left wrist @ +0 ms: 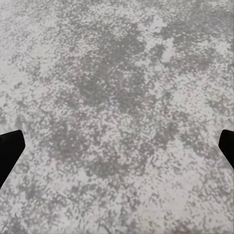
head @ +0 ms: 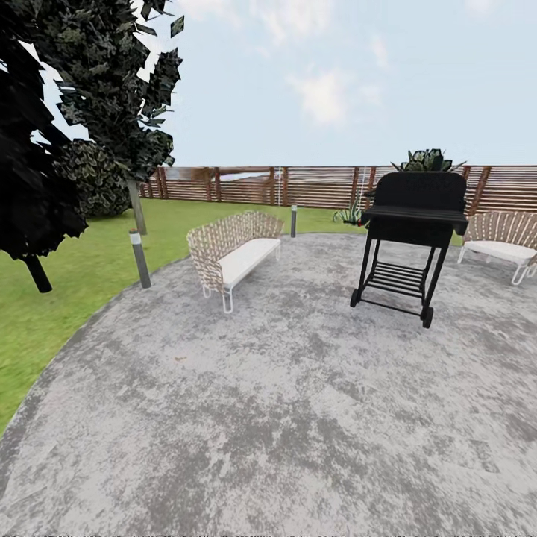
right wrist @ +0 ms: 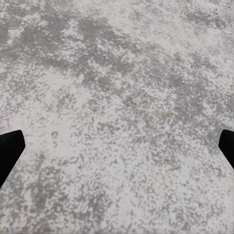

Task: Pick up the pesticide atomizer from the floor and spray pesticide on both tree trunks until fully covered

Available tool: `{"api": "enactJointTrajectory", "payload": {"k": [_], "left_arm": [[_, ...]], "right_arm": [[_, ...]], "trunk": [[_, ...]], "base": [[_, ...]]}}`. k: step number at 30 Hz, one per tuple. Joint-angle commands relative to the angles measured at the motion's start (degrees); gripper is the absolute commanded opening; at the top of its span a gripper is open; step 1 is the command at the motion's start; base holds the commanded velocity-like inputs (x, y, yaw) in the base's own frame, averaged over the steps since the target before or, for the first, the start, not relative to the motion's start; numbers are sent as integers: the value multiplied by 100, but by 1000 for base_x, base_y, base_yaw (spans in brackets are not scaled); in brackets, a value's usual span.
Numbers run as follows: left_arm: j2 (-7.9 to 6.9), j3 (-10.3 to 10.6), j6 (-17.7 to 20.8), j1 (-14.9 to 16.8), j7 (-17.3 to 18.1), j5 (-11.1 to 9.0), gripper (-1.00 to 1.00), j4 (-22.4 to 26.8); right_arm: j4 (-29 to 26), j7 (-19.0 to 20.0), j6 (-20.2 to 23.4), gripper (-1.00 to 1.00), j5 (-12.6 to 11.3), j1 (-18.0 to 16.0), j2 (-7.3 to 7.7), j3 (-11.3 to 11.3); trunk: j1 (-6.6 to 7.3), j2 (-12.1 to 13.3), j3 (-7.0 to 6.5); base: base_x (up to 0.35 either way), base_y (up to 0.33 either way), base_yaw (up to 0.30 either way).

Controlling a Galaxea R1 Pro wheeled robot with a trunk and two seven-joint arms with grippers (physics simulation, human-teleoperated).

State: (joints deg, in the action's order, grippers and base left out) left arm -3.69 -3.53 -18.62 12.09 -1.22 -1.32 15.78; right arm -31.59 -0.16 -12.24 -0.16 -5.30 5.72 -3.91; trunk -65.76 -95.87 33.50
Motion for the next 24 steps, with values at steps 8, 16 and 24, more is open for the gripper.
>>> {"api": "enactJointTrajectory", "payload": {"k": [8,16,24], "left_arm": [[0,-7,-19,4,-1,-15,100,-5],[0,-7,-19,4,-1,-14,100,-5],[0,-7,-19,4,-1,-11,100,-5]], "right_arm": [[4,-2,-15,100,-1,-2,-1,-13],[48,-2,-15,100,-1,-5,-1,-21],[99,5,-15,100,-1,-4,-1,-22]], "trunk": [[-176,-325,216],[-351,-646,433],[-527,-967,649]], "base": [[0,0,0],[0,0,0],[0,0,0]]}}
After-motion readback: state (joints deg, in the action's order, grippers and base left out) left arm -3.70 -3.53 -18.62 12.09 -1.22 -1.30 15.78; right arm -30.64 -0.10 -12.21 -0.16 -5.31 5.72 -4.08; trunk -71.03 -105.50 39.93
